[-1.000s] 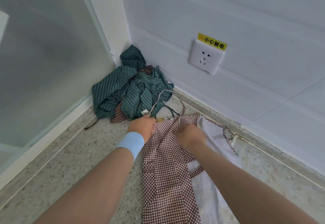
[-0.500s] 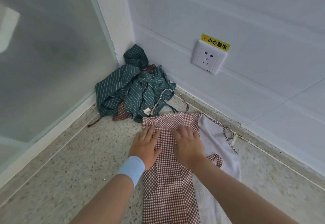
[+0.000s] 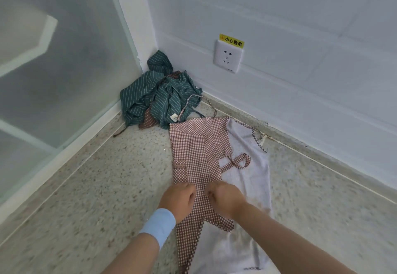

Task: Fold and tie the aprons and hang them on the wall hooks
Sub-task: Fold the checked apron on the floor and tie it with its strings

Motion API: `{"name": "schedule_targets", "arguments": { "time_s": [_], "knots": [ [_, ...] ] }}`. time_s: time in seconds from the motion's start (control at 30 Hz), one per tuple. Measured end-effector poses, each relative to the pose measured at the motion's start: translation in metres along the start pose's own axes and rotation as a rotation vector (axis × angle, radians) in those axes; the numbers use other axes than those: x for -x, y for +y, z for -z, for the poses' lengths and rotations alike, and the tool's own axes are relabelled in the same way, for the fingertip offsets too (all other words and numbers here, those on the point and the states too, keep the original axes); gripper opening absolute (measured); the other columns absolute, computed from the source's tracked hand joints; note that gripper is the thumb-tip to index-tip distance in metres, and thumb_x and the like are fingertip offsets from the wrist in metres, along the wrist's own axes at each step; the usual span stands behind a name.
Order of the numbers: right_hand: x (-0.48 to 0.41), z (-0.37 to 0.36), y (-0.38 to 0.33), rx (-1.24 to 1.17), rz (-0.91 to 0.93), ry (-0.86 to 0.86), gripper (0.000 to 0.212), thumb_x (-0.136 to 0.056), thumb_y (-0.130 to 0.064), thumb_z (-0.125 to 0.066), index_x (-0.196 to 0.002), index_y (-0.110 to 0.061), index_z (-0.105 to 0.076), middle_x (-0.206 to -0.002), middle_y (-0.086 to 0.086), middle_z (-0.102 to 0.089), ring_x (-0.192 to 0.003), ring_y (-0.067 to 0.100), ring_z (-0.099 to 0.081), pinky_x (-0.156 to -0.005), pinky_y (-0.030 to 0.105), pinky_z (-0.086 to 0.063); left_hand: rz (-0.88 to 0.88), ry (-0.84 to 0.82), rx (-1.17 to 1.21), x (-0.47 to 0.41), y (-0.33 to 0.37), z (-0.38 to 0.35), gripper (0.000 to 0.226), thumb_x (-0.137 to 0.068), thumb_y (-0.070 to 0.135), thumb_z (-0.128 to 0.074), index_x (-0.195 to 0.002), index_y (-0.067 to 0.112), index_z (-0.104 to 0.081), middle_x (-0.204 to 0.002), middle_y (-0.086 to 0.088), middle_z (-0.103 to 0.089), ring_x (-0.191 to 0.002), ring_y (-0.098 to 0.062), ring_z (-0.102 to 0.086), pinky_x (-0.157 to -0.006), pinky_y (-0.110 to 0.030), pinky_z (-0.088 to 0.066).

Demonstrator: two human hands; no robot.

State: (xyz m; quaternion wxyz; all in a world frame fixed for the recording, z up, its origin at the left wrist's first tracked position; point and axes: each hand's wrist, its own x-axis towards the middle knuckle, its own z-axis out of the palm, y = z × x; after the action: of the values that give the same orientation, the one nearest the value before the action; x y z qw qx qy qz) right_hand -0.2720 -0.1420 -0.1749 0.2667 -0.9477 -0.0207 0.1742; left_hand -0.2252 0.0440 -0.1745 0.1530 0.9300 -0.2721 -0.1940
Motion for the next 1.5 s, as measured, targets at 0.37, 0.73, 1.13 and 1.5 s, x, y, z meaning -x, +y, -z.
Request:
{"name": "schedule_targets", "arguments": {
  "time_s": [0.37,0.73,1.13,1.5],
  "knots": [
    [0.084,-0.052,-0.011,0.085,-0.133,-0.164,0.036,-0.093,-0.02,-0.055,-0.129,-0.025,-0.059,-0.119,0.002,-0.064,-0.107,0.024,-0.062,-0.093,0.034,-0.051,0.107,-0.388,-0.125,0.092,0.041,-0.033,0.05,-0.063,0.067,-0.068,-0.098,0.031,-0.063,-0.086,0.015,-0.065,-0.081,-0.01,-0.061,-0.07,-0.026,-0.05],
    [0.138,-0.008,-0.011,-0.144,-0.127,-0.065,0.023,-0.077,-0.014,-0.062,-0.079,-0.036,-0.07,-0.091,-0.021,-0.068,-0.09,0.001,-0.06,-0.085,0.019,-0.05,0.201,-0.398,0.337,0.133,0.067,-0.031,0.01,-0.073,0.031,-0.066,-0.075,0.029,-0.056,-0.076,0.008,-0.062,-0.072,-0.013,-0.064,-0.065,-0.029,-0.053],
    [0.152,-0.018,-0.003,0.345,-0.106,-0.285,0.043,-0.095,-0.009,-0.047,-0.135,-0.023,-0.059,-0.132,0.001,-0.061,-0.118,0.022,-0.057,-0.101,0.032,-0.046,0.137,-0.535,0.115,0.124,0.089,-0.014,0.022,-0.092,0.031,-0.062,-0.111,0.029,-0.072,-0.111,0.012,-0.069,-0.103,-0.013,-0.066,-0.084,-0.022,-0.05],
    [0.072,0.03,0.027,0.336,-0.298,-0.125,0.062,-0.092,-0.019,-0.049,-0.152,-0.029,-0.036,-0.161,0.005,-0.023,-0.143,0.027,-0.028,-0.116,0.044,-0.028,0.105,-0.356,-0.265,0.025,0.053,-0.002,0.073,-0.097,0.036,-0.049,-0.156,0.036,-0.007,-0.165,0.001,0.002,-0.151,-0.028,-0.001,-0.119,-0.049,-0.022]
  ]
}}
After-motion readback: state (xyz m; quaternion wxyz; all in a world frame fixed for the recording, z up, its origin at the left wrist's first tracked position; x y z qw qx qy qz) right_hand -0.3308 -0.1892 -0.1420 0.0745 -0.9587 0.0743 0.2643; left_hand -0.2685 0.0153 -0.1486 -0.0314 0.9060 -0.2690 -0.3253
